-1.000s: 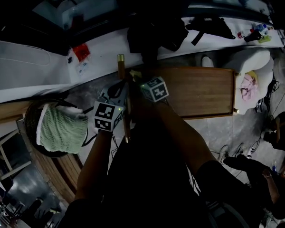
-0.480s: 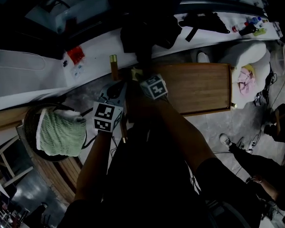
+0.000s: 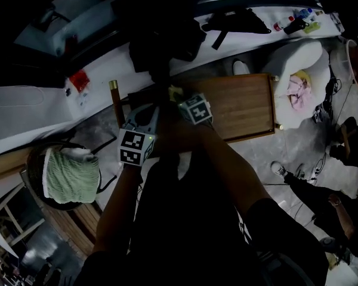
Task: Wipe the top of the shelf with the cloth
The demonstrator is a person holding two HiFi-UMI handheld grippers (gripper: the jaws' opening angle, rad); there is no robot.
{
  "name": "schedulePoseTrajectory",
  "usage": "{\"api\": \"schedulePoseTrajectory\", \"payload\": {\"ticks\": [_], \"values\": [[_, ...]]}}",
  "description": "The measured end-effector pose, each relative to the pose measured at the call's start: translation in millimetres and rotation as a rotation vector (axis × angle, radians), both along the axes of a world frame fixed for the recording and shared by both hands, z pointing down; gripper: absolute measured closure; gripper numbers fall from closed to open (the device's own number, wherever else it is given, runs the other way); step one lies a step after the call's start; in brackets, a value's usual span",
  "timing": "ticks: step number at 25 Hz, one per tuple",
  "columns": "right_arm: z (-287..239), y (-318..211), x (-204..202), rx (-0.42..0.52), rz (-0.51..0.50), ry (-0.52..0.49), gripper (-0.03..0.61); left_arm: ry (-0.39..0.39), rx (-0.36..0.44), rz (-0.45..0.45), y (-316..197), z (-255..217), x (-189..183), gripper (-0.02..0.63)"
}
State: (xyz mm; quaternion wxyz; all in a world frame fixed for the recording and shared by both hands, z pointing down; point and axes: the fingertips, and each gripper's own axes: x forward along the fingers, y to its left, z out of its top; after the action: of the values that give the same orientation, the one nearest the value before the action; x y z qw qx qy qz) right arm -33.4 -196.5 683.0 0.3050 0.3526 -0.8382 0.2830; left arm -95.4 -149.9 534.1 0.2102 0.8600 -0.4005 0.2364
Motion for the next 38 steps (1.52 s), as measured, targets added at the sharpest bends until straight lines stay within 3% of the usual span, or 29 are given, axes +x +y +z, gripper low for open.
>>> {"api": "schedulePoseTrajectory", "payload": {"ticks": [11,18,21,32,38], "values": [[-0.4,-13.3,133.0,-0.007,0.091,0.053,0.532,-0.007,-0.033,0.037,-7.1,8.9,90.0,0.607],[-3.7,-17.9,220.0,-0.014,0.208,0.067,0.532,-0.010,-0.080,0.060,1.5,28.7,134.3,0.607],[-7.5,-19.3,249.2,-0.014,0.249,0.062,0.532,-0.009,-0.091,0.068,4.1,33.0,147.9,0.607],[-7.4,-33.1,363.5,0.030,0.409,0.201,0.532,-0.013,-0.097,0.077,7.7,38.4,183.0,0.607],[-13.3,-33.7,390.6,0.018,0.473,0.265,0.532,-0.023,-0.087,0.072,9.1,37.2,185.7,0.607]]}}
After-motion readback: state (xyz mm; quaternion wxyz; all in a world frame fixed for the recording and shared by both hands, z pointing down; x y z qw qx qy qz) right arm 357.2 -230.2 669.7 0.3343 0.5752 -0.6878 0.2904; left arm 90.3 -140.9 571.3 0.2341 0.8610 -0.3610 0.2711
